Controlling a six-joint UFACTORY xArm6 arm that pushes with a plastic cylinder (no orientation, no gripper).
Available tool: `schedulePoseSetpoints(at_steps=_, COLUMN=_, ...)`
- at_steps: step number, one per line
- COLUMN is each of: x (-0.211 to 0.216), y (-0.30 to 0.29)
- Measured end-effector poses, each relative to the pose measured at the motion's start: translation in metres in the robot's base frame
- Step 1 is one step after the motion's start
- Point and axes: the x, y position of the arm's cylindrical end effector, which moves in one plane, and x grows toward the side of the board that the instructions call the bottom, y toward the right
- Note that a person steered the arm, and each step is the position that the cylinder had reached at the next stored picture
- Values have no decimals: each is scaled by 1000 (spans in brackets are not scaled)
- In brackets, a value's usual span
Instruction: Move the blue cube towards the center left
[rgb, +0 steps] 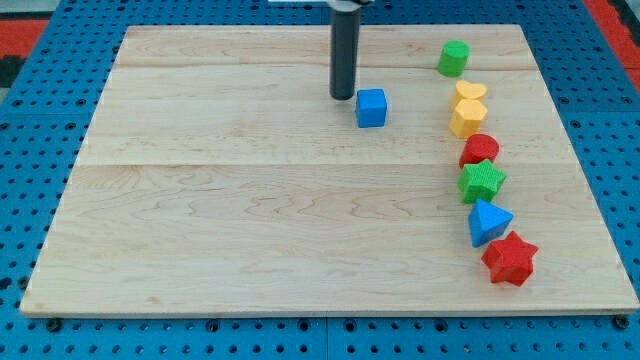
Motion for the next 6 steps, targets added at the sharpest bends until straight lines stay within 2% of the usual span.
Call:
schedulePoseSetpoints(at_steps=1, x=-1, y=81)
schedulePoseSetpoints(at_steps=2, x=-1, y=82)
schedulePoseSetpoints(at_steps=3, x=17, y=110)
schedulePoseSetpoints(at_steps=4, x=36, y=105)
schedulePoseSetpoints(at_steps=5, x=76, y=32)
schedulePoseSetpoints(at_steps=6, x=87, y=-82)
